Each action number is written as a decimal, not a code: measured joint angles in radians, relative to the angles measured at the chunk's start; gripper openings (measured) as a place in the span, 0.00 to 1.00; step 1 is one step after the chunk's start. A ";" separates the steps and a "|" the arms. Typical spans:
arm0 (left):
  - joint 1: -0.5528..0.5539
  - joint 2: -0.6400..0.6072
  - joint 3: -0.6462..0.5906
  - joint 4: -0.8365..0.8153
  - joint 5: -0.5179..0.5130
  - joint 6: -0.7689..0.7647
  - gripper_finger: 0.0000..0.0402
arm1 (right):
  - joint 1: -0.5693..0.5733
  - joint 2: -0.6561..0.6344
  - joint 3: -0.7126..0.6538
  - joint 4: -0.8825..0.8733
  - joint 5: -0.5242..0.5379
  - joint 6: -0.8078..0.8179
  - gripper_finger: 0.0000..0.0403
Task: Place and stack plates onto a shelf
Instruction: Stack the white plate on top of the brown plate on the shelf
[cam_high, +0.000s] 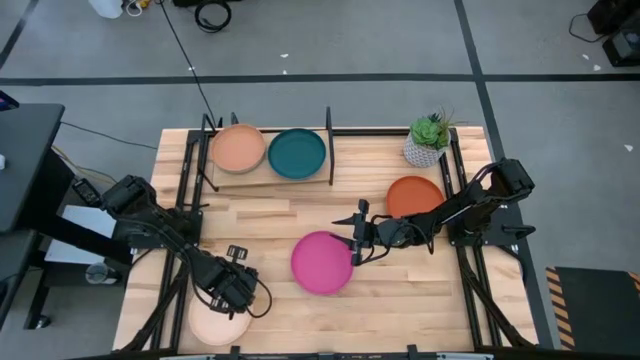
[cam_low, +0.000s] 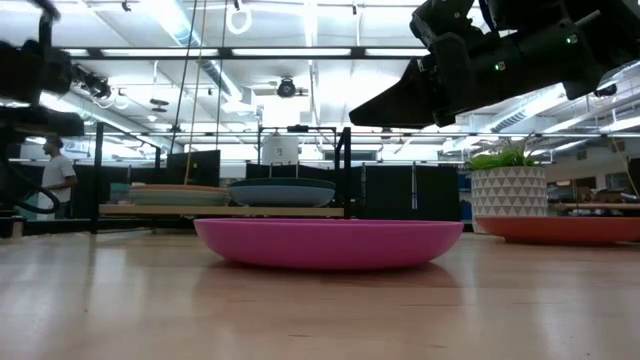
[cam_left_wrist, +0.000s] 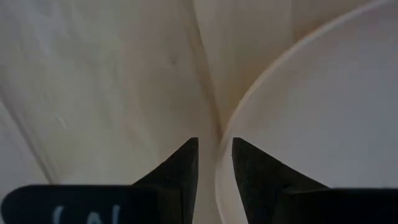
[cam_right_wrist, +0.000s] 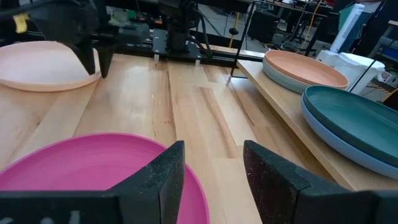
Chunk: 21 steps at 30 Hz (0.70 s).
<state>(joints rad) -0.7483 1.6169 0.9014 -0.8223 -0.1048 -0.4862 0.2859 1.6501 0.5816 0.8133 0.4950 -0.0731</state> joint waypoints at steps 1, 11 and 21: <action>0.004 0.000 -0.011 0.009 0.004 0.004 0.26 | 0.000 0.000 0.000 0.000 0.000 0.000 0.42; 0.024 0.000 -0.027 0.064 0.035 0.053 0.11 | 0.000 0.000 0.000 0.000 0.000 0.000 0.42; 0.104 -0.006 0.039 -0.006 0.026 0.112 0.03 | 0.000 0.000 0.000 0.000 0.000 -0.001 0.42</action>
<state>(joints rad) -0.6444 1.6107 0.9404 -0.8281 -0.0789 -0.3740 0.2855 1.6501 0.5816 0.8131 0.4946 -0.0738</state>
